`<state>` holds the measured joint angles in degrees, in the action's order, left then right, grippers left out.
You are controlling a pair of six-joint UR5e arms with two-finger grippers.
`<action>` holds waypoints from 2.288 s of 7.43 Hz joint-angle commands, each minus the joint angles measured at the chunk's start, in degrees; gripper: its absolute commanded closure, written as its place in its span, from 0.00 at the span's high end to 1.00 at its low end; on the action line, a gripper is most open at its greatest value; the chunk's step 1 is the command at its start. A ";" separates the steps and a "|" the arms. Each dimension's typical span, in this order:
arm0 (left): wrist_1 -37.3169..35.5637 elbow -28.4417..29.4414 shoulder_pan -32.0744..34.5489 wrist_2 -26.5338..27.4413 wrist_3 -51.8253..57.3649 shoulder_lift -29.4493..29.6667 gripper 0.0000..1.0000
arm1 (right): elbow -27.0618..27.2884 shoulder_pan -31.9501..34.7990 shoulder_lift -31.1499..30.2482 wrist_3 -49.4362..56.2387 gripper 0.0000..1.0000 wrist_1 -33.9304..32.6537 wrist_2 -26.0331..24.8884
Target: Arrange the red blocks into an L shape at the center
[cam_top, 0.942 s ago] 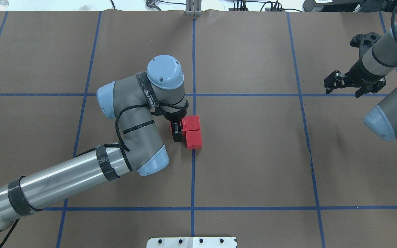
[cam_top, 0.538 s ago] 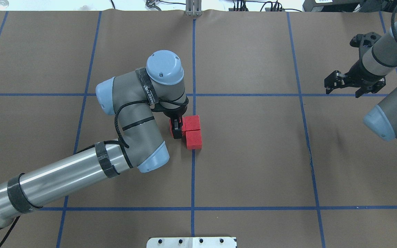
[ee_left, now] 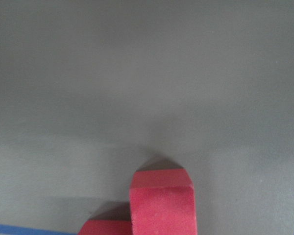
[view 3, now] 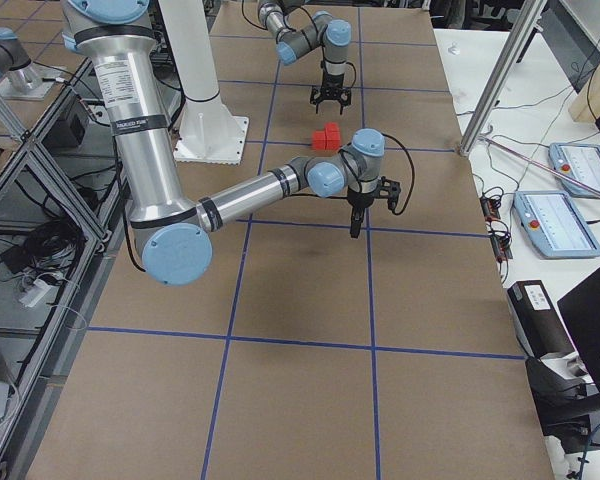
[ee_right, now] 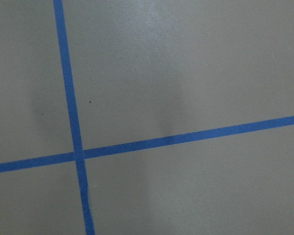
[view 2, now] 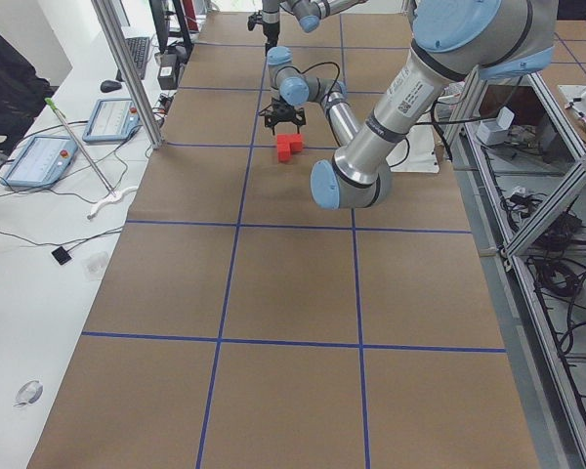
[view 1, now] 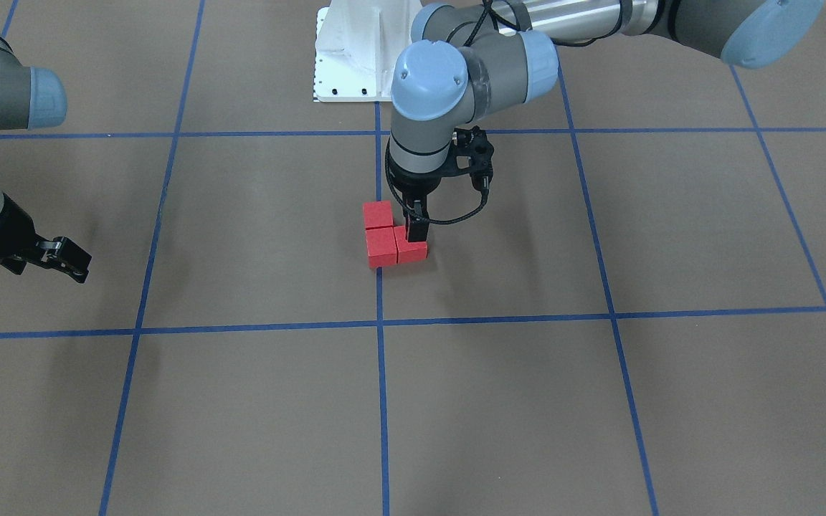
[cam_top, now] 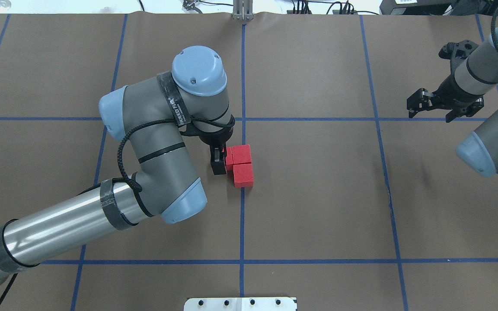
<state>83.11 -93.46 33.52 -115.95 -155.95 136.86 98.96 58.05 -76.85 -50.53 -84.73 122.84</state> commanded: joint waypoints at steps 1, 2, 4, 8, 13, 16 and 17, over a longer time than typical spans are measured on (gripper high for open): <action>-1.99 -22.26 0.23 -0.34 17.25 -15.65 1.00 | 1.14 1.35 -0.31 0.25 1.00 0.00 0.90; -1.81 -27.60 2.06 -0.51 27.62 -22.45 1.00 | 1.32 3.80 -0.66 0.60 1.00 0.09 3.87; -1.72 -30.02 10.64 -2.43 53.93 -30.21 1.00 | 3.95 8.11 -5.30 4.79 1.00 0.18 5.48; -1.37 -21.89 36.48 -15.71 118.20 -41.05 1.00 | 3.17 19.71 -10.85 21.25 1.00 -0.79 9.69; -0.06 -3.61 59.08 -16.15 167.16 -43.70 1.00 | 3.78 29.38 -16.20 38.01 1.00 -5.79 9.79; 0.20 -3.92 59.21 -18.51 155.43 -46.57 1.00 | 5.62 29.49 -19.81 38.49 1.00 -5.10 12.75; 4.39 -3.40 59.21 -20.53 155.51 -48.51 1.00 | 5.63 29.40 -19.83 38.40 1.00 -5.18 13.04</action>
<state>84.12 -97.21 92.62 -134.22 0.60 90.69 104.09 87.46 -95.92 -12.17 -89.94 134.83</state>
